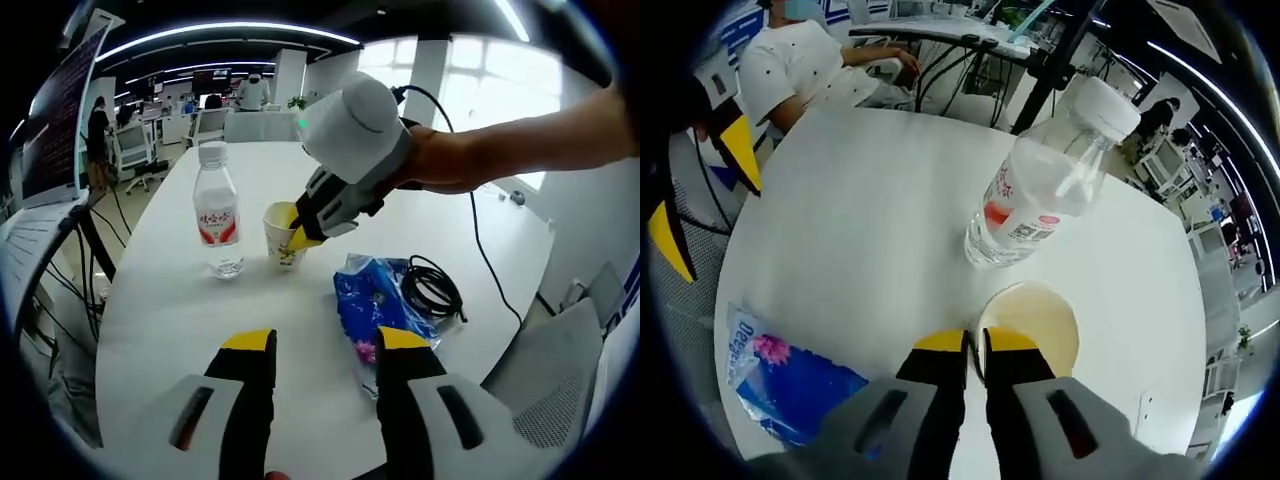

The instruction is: Arrange the tabletop items into an orderly group along one side of the table until the central work area is clear of visible clutter.

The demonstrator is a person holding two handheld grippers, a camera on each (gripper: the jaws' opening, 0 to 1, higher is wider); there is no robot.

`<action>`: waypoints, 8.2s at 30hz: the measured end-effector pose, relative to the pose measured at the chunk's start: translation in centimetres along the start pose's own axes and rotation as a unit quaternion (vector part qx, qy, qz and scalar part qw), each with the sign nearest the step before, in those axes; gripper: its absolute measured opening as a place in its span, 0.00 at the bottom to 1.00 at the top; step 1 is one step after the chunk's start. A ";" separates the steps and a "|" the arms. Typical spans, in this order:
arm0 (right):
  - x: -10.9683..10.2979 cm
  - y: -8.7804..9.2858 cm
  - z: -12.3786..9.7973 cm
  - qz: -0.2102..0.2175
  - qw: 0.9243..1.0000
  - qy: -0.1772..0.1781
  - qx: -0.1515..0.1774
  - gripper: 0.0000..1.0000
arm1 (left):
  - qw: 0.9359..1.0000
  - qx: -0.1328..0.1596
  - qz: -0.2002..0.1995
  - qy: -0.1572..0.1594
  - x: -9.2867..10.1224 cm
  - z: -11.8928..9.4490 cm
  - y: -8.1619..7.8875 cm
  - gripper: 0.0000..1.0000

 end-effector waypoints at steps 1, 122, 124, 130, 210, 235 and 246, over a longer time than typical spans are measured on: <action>0.1 -0.1 0.0 -0.008 1.000 0.001 0.000 0.00 | 1.000 0.000 0.000 0.000 0.0 0.0 0.1 0.38; -15.0 12.7 -13.7 0.200 0.973 0.119 -0.018 0.14 | 0.999 0.014 -0.043 -0.003 3.8 -0.9 1.2 0.35; -15.4 13.0 -13.7 0.210 0.971 0.117 -0.017 0.14 | 0.999 0.013 -0.043 -0.001 4.1 -0.8 1.2 0.35; -16.4 13.8 -13.4 0.240 0.965 0.105 -0.027 0.16 | 1.000 0.004 -0.027 0.011 5.0 -0.4 1.4 0.36; -15.7 15.8 -11.5 0.383 0.918 0.100 0.018 0.03 | 0.999 0.026 -0.038 0.006 4.4 -0.5 -0.3 0.36; -12.6 17.9 -9.8 0.392 0.916 0.086 -0.007 0.03 | 0.999 0.027 -0.043 0.000 4.2 -0.9 -0.2 0.36; -13.0 18.1 -9.2 0.391 0.917 0.073 -0.016 0.05 | 0.999 0.026 -0.044 0.001 4.2 -0.9 -0.2 0.36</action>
Point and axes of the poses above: the point that each gripper's makers call its tool centre point, and the gripper's own axes: z roughly forward along the fingers, x roughly to its right, y roughly out of its underside, the point moved 8 cm from there along -z, roughly backward along the fingers, and after that the axes turned 4 degrees about -z, right-handed, at the moved point
